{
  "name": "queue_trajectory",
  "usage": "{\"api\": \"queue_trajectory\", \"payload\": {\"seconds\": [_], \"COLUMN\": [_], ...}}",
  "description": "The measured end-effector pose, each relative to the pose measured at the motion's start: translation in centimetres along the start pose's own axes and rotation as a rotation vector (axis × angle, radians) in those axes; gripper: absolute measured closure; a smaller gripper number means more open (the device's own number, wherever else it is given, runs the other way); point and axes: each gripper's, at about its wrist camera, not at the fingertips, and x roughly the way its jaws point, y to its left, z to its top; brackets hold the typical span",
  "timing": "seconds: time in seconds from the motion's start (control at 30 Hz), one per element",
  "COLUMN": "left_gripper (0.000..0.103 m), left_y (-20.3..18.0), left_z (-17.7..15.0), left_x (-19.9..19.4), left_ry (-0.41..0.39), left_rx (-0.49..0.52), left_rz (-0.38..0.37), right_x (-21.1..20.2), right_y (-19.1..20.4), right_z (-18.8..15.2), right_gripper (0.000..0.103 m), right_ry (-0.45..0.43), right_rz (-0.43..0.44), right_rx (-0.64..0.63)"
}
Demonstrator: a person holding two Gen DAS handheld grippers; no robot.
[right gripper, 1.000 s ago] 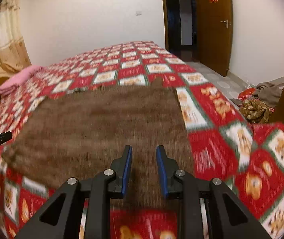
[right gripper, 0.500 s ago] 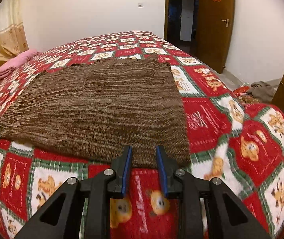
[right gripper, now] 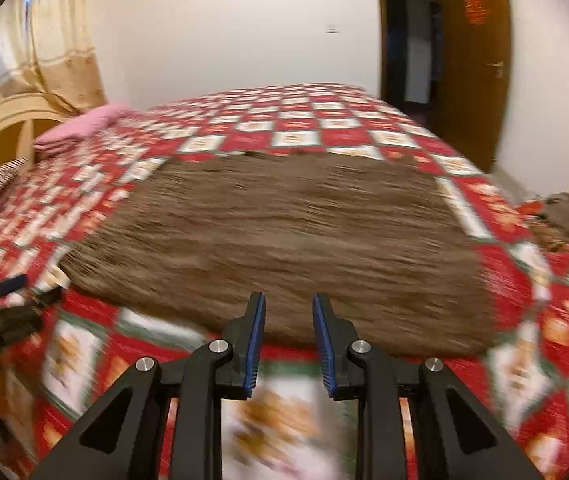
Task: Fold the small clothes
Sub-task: 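Grasp the edge of the folded sweater with the left gripper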
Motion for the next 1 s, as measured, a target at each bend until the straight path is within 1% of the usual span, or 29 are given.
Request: {"api": "queue_trajectory", "payload": {"seconds": [0.1,0.17,0.2,0.23,0.27,0.3,0.47,0.53,0.63,0.67,0.7,0.83,0.93,1.0], "left_gripper": [0.004,0.003,0.003,0.003,0.003,0.003,0.003,0.003,0.003,0.003,0.003,0.002,0.003,0.006], "left_y": [-0.2,-0.5,-0.6,-0.7,-0.8,-1.0,-1.2,-0.9,0.1,0.4,0.4,-0.4,-0.6,-0.5], "left_z": [0.8,1.2,1.3,1.4,1.4,1.4,0.7,0.3,-0.6,-0.9,-1.0,0.2,1.6,2.4], "left_x": [-0.2,0.0,0.3,0.5,0.7,1.1,2.3,2.2,1.8,1.7,1.5,2.4,3.5,4.1], "left_ry": [-0.025,-0.028,-0.025,-0.020,-0.016,-0.008,0.031,0.025,0.017,0.005,-0.012,-0.009,-0.019,-0.031], "left_rx": [-0.013,-0.010,-0.004,-0.001,-0.002,-0.006,-0.037,-0.074,-0.198,-0.246,-0.268,-0.288,-0.341,-0.392], "left_rz": [-0.007,0.006,0.015,0.020,0.022,0.021,-0.001,-0.036,-0.156,-0.184,-0.192,-0.256,-0.336,-0.391], "right_x": [2.0,3.2,4.3,5.4,6.1,5.8,5.9,5.9,5.7,5.3,5.3,5.4,5.4,5.4], "right_y": [2.9,4.3,5.1,5.2,5.3,5.1,4.4,4.7,4.6,4.2,4.0,3.5,3.6,3.5], "right_z": [0.8,0.5,0.0,-0.4,-0.7,-0.9,-1.1,-1.4,-1.5,-1.5,-1.5,-1.5,-1.5,-1.5], "right_gripper": [0.077,0.077,0.077,0.077,0.077,0.077,0.077,0.077,0.077,0.077,0.077,0.077,0.077,0.077], "right_ry": [0.004,0.008,0.035,0.065,0.077,0.053,0.049,0.040,0.026,0.021,0.017,0.013,0.012,0.011], "right_rz": [0.052,0.062,0.052,0.039,0.035,0.045,0.072,0.062,0.066,0.073,0.083,0.111,0.113,0.118], "right_rx": [0.007,-0.017,-0.043,-0.055,-0.057,-0.047,-0.018,-0.030,-0.027,-0.020,-0.011,0.016,0.016,0.020]}}
